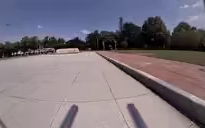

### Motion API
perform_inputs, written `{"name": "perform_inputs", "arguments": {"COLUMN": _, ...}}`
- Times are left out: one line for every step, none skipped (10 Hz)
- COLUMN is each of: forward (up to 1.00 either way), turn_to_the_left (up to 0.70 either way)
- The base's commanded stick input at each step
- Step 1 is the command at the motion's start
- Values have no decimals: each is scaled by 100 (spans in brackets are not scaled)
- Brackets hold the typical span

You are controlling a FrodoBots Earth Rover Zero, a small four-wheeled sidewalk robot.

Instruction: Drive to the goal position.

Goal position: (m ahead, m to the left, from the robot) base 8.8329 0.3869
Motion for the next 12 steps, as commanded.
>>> {"name": "perform_inputs", "arguments": {"forward": 70, "turn_to_the_left": 0}}
{"name": "perform_inputs", "arguments": {"forward": 70, "turn_to_the_left": 0}}
{"name": "perform_inputs", "arguments": {"forward": 70, "turn_to_the_left": 0}}
{"name": "perform_inputs", "arguments": {"forward": 70, "turn_to_the_left": 0}}
{"name": "perform_inputs", "arguments": {"forward": 70, "turn_to_the_left": 0}}
{"name": "perform_inputs", "arguments": {"forward": 70, "turn_to_the_left": 0}}
{"name": "perform_inputs", "arguments": {"forward": 70, "turn_to_the_left": 0}}
{"name": "perform_inputs", "arguments": {"forward": 70, "turn_to_the_left": 0}}
{"name": "perform_inputs", "arguments": {"forward": 70, "turn_to_the_left": 0}}
{"name": "perform_inputs", "arguments": {"forward": 70, "turn_to_the_left": 0}}
{"name": "perform_inputs", "arguments": {"forward": 70, "turn_to_the_left": 0}}
{"name": "perform_inputs", "arguments": {"forward": 70, "turn_to_the_left": 0}}
